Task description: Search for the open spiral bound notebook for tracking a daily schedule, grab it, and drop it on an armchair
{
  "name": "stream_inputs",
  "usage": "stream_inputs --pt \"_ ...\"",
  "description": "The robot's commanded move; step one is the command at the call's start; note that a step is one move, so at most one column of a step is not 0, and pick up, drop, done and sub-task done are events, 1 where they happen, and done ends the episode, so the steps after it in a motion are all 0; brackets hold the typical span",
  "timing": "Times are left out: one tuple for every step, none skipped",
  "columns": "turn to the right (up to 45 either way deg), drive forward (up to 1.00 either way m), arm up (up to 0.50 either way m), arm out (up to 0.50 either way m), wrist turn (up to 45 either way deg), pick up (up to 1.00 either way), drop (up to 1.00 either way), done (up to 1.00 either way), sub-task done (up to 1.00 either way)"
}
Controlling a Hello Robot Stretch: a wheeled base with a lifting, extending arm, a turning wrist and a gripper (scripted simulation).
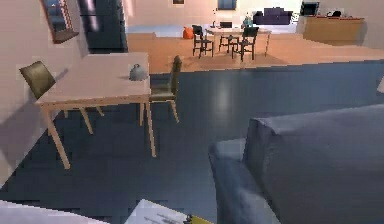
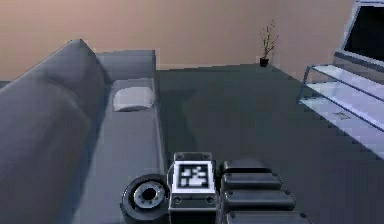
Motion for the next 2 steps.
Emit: stream_inputs --pt "3.0 0.0 0.0 0.0 0.0 0.0 0.0 0.0 0.0" --pt "-3.0 0.0 0.0 0.0 0.0 0.0 0.0 0.0 0.0"
